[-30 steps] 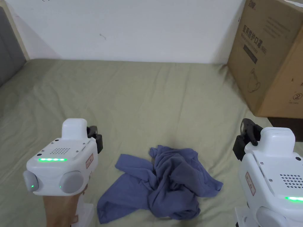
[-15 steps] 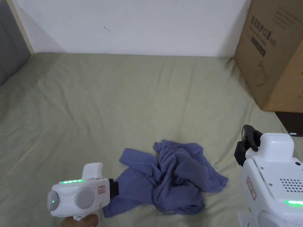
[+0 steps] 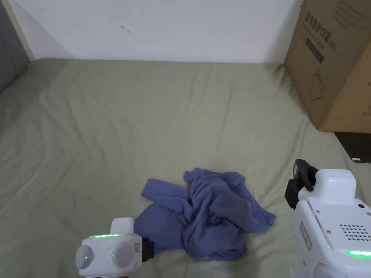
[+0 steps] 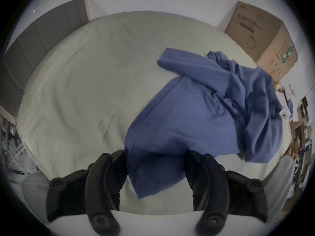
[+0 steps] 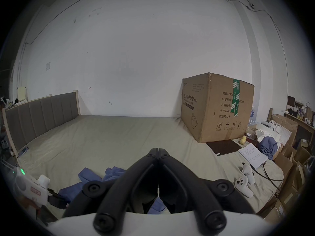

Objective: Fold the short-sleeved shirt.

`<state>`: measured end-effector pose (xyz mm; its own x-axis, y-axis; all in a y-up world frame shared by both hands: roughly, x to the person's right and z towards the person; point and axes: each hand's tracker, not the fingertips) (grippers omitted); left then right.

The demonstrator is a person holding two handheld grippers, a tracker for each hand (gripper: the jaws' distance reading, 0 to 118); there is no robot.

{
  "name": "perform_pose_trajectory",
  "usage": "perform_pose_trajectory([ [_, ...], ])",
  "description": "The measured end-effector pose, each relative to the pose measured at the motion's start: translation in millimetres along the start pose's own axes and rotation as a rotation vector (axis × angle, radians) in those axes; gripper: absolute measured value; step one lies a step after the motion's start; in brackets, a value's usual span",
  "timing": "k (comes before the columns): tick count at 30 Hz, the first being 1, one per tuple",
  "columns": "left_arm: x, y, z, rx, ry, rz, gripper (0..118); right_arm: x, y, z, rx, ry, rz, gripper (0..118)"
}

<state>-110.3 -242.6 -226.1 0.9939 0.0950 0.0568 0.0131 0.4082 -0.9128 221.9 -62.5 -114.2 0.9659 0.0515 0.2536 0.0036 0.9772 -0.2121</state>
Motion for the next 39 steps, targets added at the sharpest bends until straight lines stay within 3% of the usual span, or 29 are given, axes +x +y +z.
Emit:
perform_pose_trajectory([
  [1, 3, -2, 1, 0.015, 0.021, -0.036, 69, 1, -1, -1, -0.005, -0.002, 0.002, 0],
  [2, 3, -3, 2, 0.034, 0.022, -0.054, 58, 2, -1, -3, -0.009, -0.004, 0.003, 0],
  [3, 4, -4, 4, 0.040, 0.011, -0.062, 44, 4, -3, -4, -0.012, -0.009, 0.004, 0],
  [5, 7, -3, 10, 0.070, -0.007, -0.079, 5, 6, -6, -8, -0.022, -0.020, 0.006, 0],
  [9, 9, 3, 17, 0.098, -0.069, -0.082, 5, 11, -17, -28, -0.113, -0.035, 0.000, 1],
  [10, 7, 6, 22, 0.124, -0.090, -0.058, 5, 12, -21, -35, -0.159, -0.036, -0.001, 9],
  [11, 5, 9, 28, 0.127, -0.102, -0.052, 5, 14, -26, -45, -0.216, -0.034, -0.003, 24],
  [13, 4, 15, 39, 0.161, -0.128, -0.040, 5, 16, -39, -68, -0.361, -0.039, -0.005, 43],
  [15, 0, 24, 49, 0.181, -0.155, -0.040, 5, 18, -55, -87, -0.446, -0.023, -0.030, 76],
  [18, -3, 34, 55, 0.190, -0.181, -0.022, 5, 18, -81, -117, -0.586, -0.011, -0.046, 96],
  [20, -4, 38, 55, 0.198, -0.199, -0.006, 5, 20, -99, -132, -0.645, -0.006, -0.061, 116],
  [21, -3, 39, 54, 0.200, -0.207, 0.001, 5, 19, -106, -137, -0.673, 0.002, -0.066, 116],
  [24, -4, 42, 51, 0.199, -0.212, -0.008, 5, 17, -128, -152, -0.769, 0.016, -0.057, 115],
  [26, -5, 42, 51, 0.197, -0.218, -0.003, 5, 14, -139, -156, -0.812, 0.024, -0.040, 106],
  [28, -7, 41, 50, 0.196, -0.224, 0.004, 5, 10, -145, -156, -0.835, 0.028, -0.027, 83],
  [29, -9, 41, 49, 0.199, -0.228, 0.011, 5, 9, -147, -156, -0.845, 0.042, -0.036, 63],
  [31, -10, 40, 49, 0.196, -0.238, 0.026, 5, 10, -146, -152, -0.831, 0.065, -0.060, 36],
  [32, -12, 40, 50, 0.195, -0.243, 0.034, 5, 8, -142, -149, -0.818, 0.046, -0.052, 11],
  [33, -13, 41, 50, 0.197, -0.251, 0.044, 5, 8, -137, -147, -0.790, 0.033, -0.035, 3],
  [39, -20, 55, 67, 0.238, -0.301, 0.106, 5, 21, -83, -128, -0.635, 0.037, -0.055, 2],
])
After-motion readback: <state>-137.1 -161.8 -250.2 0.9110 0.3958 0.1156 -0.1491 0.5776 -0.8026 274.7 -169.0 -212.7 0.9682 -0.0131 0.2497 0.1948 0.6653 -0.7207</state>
